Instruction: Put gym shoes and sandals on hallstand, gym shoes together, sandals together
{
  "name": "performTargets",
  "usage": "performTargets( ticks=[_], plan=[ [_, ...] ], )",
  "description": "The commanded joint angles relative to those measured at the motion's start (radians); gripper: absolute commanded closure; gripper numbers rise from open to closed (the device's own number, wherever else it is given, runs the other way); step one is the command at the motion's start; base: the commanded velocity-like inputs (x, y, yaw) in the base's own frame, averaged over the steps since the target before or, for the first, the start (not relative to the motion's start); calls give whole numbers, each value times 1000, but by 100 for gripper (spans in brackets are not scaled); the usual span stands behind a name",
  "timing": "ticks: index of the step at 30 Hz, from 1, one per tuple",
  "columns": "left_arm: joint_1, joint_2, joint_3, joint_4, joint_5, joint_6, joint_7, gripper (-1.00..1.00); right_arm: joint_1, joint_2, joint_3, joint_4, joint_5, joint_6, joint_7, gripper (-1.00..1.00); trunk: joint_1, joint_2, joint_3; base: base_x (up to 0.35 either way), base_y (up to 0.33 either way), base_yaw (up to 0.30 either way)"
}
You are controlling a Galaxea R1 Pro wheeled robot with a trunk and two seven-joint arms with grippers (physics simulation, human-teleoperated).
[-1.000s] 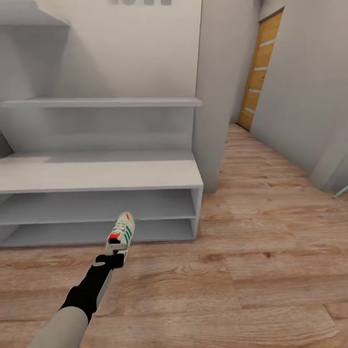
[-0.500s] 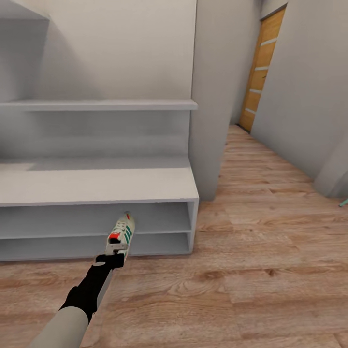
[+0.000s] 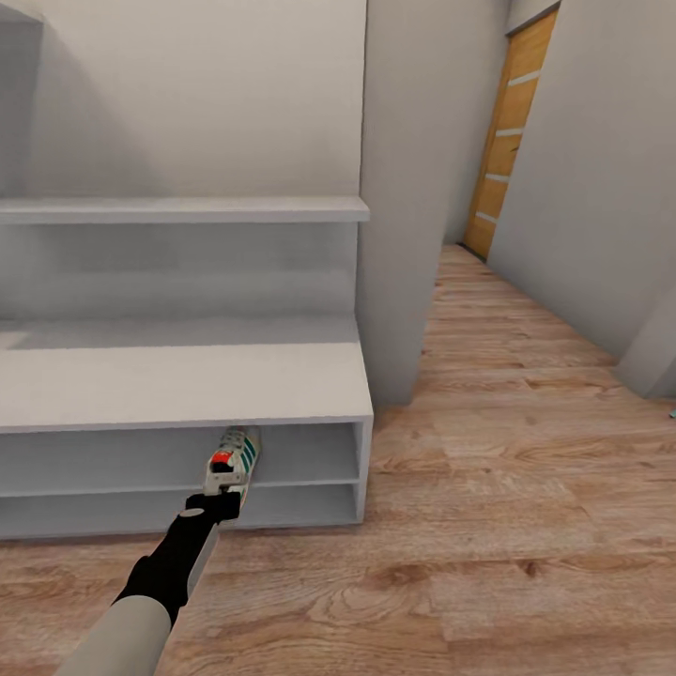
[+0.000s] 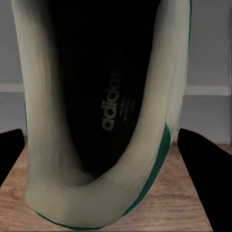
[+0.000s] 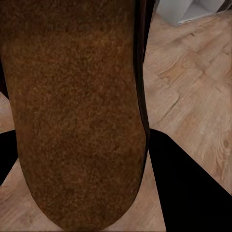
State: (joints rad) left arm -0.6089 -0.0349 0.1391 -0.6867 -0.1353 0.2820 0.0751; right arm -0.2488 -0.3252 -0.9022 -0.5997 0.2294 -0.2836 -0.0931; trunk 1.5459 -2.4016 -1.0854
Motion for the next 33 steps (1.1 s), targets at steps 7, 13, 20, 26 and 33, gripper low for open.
performTargets(
  ticks=[7,13,20,26,33],
  plan=[
    [11,8,7,6,-11,1,-2,100,-1,0,-3,1,8,-3,-4,100,0,0,-4,183,-53,69],
    [5,7,5,-5,-12,8,-6,100,-1,0,-3,0,8,-3,-4,100,12,-21,-17,4,-1,8],
    [-1,7,5,-6,-12,7,-6,100,-1,0,-3,0,8,-3,-4,100,27,-49,-40,0,0,0],
    [-3,8,5,-7,-12,7,-5,100,-1,0,-3,0,8,-3,-4,100,27,-49,-41,0,0,0],
    [-5,9,6,-7,-12,8,-5,100,-1,0,-3,0,8,-3,-4,100,39,-70,-55,0,0,0]
  ],
)
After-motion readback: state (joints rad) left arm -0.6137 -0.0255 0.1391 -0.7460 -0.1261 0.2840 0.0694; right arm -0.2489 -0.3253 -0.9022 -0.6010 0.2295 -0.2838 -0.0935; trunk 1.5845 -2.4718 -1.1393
